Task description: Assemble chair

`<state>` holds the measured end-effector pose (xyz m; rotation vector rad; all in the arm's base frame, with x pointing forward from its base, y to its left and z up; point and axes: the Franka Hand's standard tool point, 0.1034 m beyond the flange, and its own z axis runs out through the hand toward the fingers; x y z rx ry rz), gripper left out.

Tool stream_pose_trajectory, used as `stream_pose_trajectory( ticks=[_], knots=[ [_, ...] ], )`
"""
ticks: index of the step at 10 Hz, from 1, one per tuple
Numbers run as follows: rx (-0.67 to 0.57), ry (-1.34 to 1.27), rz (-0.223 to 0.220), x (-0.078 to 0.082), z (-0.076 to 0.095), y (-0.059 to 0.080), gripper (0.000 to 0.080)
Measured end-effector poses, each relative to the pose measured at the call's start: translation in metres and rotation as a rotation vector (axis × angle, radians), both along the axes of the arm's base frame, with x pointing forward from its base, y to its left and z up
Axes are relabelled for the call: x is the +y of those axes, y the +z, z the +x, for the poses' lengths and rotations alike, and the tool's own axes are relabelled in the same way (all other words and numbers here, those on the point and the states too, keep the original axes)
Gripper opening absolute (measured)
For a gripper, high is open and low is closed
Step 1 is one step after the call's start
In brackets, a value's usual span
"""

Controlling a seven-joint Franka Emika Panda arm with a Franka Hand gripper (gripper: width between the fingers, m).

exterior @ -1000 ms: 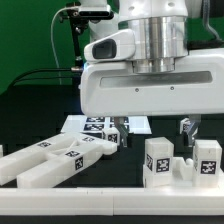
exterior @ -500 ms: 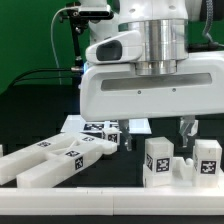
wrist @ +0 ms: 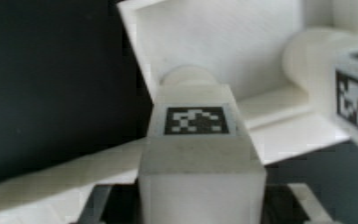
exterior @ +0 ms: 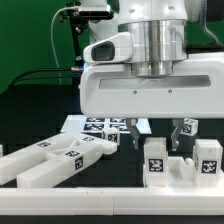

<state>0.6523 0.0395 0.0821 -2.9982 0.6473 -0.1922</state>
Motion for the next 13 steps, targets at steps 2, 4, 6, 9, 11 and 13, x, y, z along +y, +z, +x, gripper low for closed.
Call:
stream_pose_trajectory(
  ticks=[2, 4, 6, 9, 11, 13],
  knots=[
    [0.033, -0.428, 0.055, -0.002, -0.002, 0.0, 0.0281],
    [0.113, -0.828, 0.127, 0.002, -0.002, 0.002, 0.0281],
    [0.159, -1.023, 0.162, 0.005, -0.001, 0.007, 0.0281],
    [0.172, -1.189, 0.181, 0.007, -0.001, 0.006, 0.0373],
    [0.168, -1.126, 0.173, 0.007, -0.002, 0.005, 0.0575],
    [0.139, -0.719, 0.105, 0.013, -0.005, 0.001, 0.0629]
  ],
)
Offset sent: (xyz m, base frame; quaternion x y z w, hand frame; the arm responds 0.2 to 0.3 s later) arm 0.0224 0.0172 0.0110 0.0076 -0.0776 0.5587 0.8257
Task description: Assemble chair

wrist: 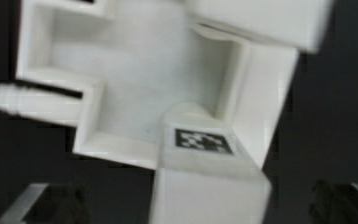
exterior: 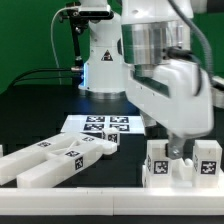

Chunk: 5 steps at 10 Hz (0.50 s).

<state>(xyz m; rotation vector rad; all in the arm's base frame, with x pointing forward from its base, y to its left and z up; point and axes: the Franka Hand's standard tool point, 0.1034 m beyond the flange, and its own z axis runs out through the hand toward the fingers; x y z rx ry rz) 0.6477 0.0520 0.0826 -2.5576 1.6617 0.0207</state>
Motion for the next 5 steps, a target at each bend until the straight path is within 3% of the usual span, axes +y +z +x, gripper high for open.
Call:
stream_pose_trajectory(
  ticks=[3, 5],
  knots=[
    [-0.017, 0.224, -0.012, -0.0008, -0.0002, -0.0005, 0.0648],
    [-0.07, 0.537, -0.057, -0.0058, 0.0019, -0.0017, 0.0649]
  ],
)
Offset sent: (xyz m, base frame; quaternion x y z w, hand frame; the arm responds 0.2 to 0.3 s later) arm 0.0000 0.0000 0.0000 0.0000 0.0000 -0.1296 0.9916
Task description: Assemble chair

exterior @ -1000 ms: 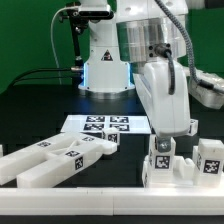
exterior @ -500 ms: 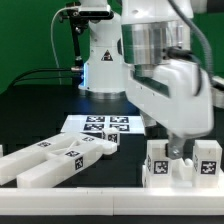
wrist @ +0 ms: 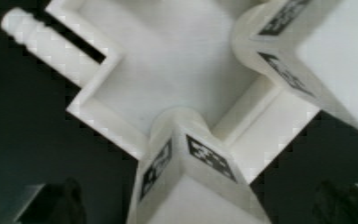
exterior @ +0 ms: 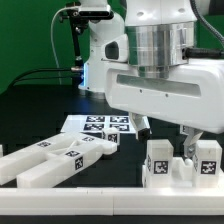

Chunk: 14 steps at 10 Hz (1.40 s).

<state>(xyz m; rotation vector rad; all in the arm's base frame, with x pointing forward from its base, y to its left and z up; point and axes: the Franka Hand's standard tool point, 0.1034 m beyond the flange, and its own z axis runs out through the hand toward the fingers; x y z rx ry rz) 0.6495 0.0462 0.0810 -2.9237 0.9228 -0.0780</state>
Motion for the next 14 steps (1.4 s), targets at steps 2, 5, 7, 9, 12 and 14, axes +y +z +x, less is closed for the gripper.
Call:
stream_pose_trajectory(
  ticks=[2, 5, 7, 9, 12, 14],
  knots=[
    [-0.041, 0.3, -0.04, -0.0017, -0.0056, -0.0101, 0.0649],
    [-0.054, 0.398, -0.055, -0.0012, -0.0043, -0.0105, 0.055],
    [-0.049, 0.284, -0.043, -0.0009, -0.0045, -0.0108, 0.0383],
    [-0.044, 0.168, -0.033, -0.0007, -0.0043, -0.0107, 0.0283],
    [-0.033, -0.176, -0.006, 0.0023, -0.0033, -0.0104, 0.0283],
    [0.005, -0.61, 0.031, 0.0064, -0.0017, -0.0082, 0.0283]
  ],
)
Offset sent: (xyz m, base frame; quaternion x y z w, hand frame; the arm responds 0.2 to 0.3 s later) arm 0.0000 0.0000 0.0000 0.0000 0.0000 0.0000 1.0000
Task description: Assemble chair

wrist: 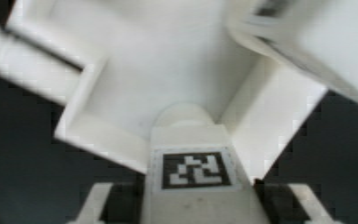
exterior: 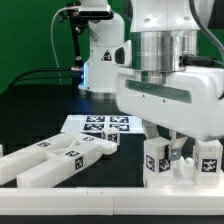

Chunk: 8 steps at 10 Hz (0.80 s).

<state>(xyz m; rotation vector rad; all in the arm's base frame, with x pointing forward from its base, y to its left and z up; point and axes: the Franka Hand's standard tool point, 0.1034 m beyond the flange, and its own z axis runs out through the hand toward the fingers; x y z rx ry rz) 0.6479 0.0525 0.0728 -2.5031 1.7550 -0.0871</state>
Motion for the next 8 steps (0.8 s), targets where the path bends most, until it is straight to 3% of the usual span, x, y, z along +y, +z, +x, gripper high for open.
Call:
stream_pose_trajectory(
  ticks=[2, 3, 7, 8],
  knots=[
    [0.017, -0.39, 0.08, 0.0026, 0.0026, 0.0014, 0.0284],
    [0.023, -0.467, 0.1, 0.0017, 0.0029, 0.002, 0.0284],
    [0.053, -0.611, 0.1, -0.0013, -0.0031, -0.0004, 0.0284],
    [0.054, -0.607, 0.099, -0.0007, -0.0032, -0.0006, 0.0373]
  ],
)
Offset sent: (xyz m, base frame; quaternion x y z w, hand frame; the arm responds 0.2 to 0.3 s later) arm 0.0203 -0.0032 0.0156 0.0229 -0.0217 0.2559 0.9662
